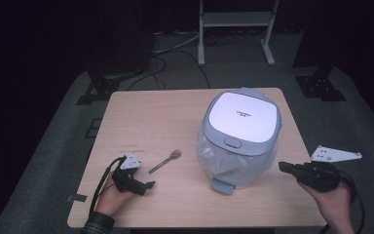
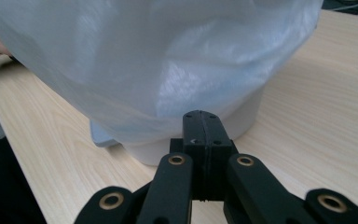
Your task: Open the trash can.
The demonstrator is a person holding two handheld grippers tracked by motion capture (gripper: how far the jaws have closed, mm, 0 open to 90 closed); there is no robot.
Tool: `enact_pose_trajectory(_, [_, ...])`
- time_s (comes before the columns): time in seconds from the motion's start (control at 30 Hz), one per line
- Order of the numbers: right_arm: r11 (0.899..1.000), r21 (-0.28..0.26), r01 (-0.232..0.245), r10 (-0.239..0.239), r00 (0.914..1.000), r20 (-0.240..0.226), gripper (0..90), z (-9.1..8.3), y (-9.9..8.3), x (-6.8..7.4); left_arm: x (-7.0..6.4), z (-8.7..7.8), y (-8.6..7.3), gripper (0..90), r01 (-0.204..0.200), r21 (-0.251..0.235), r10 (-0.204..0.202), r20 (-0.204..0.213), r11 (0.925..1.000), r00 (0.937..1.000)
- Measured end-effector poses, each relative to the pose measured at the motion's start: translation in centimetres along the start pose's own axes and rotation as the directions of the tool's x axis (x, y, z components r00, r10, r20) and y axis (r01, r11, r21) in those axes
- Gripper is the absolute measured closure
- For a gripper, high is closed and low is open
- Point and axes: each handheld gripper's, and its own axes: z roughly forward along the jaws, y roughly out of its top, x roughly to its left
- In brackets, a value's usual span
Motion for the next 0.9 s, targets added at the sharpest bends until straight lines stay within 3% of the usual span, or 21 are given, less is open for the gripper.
enact_pose_trajectory(0.57, [0.997,-0.077,0.009,-0.013,0.9987,-0.049,89.7,-2.0,3.9,0.7,0.0,0.0,0.0,0.0,-0.001,0.000,0.001,0.001,1.0000,1.0000])
enact_pose_trajectory(0.9, [0.985,-0.168,0.025,-0.044,0.9931,-0.108,89.8,-4.3,6.4,1.4,0.0,0.0,0.0,0.0,0.000,-0.002,0.000,0.000,1.0000,1.0000])
